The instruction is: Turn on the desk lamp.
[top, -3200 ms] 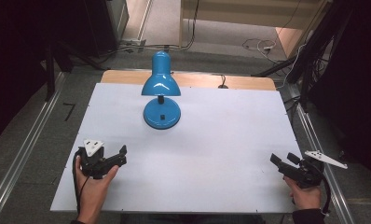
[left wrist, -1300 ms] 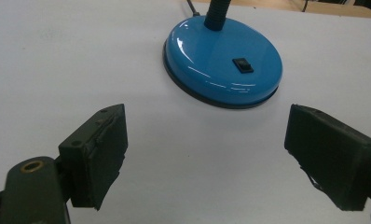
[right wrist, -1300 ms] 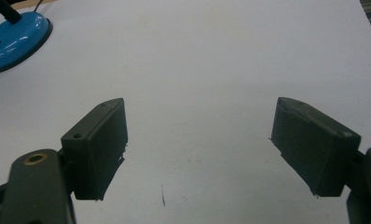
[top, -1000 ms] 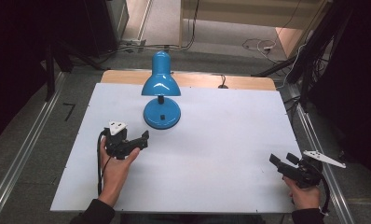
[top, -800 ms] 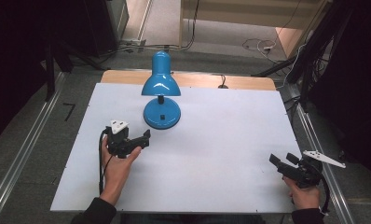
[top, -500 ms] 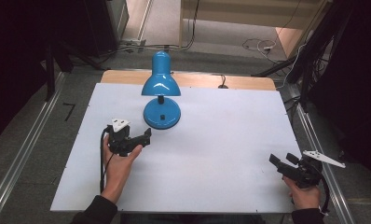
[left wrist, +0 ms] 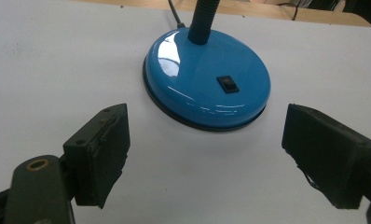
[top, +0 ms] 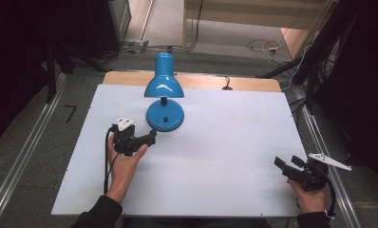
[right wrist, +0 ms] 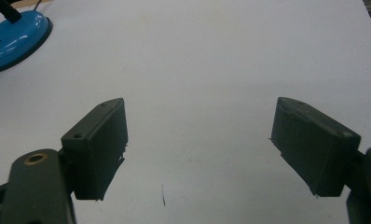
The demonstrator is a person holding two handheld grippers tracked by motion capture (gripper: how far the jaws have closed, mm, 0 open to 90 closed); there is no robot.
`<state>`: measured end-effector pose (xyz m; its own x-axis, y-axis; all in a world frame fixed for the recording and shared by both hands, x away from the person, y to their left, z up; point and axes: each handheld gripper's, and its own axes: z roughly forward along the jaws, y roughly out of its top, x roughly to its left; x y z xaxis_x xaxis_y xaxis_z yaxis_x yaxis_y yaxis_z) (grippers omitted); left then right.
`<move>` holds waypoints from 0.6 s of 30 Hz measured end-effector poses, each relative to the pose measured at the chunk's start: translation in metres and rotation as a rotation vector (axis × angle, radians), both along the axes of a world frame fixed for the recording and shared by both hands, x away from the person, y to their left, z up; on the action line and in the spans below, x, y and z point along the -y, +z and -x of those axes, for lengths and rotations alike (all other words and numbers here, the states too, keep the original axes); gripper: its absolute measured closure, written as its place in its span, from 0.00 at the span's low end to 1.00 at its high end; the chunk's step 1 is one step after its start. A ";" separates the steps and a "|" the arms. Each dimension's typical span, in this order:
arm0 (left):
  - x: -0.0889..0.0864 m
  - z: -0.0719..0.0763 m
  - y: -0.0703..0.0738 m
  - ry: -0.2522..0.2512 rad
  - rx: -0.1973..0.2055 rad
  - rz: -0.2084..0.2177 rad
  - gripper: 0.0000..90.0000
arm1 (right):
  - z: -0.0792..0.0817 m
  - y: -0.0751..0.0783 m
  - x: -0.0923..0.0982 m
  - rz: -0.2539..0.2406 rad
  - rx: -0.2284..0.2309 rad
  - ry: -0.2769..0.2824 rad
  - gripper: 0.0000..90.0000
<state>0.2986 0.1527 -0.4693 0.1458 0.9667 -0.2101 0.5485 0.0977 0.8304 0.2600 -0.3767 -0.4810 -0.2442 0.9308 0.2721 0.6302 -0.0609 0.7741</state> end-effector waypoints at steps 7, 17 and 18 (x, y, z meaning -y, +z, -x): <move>0.003 -0.005 0.001 -0.001 0.003 0.000 0.17 | 0.000 0.000 -0.001 0.005 0.002 0.005 0.18; 0.004 -0.013 0.003 0.010 0.011 0.004 0.18 | 0.001 0.001 -0.001 0.001 0.002 0.002 0.19; 0.005 -0.015 0.003 0.009 0.012 0.007 0.18 | 0.001 0.001 -0.001 0.000 0.002 0.002 0.19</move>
<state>0.3131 0.1482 -0.4663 0.1398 0.9666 -0.2149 0.5379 0.1081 0.8360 0.2594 -0.3757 -0.4801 -0.2464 0.9304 0.2715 0.6290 -0.0596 0.7751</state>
